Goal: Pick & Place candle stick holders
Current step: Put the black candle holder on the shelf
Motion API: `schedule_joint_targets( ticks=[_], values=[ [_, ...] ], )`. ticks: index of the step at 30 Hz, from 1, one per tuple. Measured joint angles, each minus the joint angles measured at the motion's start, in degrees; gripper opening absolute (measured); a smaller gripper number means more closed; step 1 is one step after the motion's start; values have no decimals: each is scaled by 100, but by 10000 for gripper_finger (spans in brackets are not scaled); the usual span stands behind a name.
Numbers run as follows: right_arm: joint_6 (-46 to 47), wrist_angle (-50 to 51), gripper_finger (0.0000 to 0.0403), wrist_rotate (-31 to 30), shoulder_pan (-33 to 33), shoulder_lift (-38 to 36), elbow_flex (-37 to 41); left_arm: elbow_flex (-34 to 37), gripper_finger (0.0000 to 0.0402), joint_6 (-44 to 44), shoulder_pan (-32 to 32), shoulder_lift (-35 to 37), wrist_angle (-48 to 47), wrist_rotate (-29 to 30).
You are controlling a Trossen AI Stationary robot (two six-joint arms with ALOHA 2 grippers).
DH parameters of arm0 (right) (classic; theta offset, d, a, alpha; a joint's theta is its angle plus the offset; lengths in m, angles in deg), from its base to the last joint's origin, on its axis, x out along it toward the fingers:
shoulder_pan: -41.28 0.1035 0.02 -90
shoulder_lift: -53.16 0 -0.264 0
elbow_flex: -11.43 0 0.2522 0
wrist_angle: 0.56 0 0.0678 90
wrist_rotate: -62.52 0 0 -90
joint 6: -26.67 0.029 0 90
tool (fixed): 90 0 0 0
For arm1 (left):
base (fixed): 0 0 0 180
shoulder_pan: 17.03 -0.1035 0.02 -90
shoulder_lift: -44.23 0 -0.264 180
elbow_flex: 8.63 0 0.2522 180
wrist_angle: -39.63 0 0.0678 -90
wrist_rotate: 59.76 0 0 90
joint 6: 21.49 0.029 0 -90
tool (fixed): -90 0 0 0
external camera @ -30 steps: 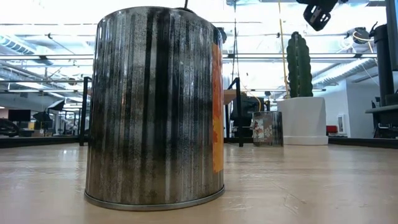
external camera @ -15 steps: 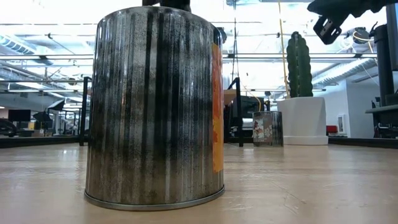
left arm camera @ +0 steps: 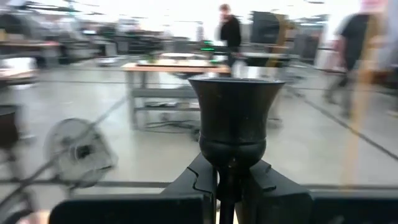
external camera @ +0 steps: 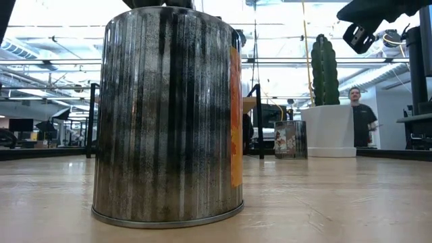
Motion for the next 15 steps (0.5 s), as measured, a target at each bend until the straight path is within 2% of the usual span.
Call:
schedule_joint_targets(
  ticks=[9,12,15],
  values=[
    [153,228,1,3,0,-98,-2,4,23,-636,-301,-59,-254,737],
    [217,312,1,3,0,-137,-2,4,23,-568,-321,-85,-488,1070],
    [219,359,1,3,0,-138,-2,4,23,-912,-323,-83,-791,1085]
  ],
)
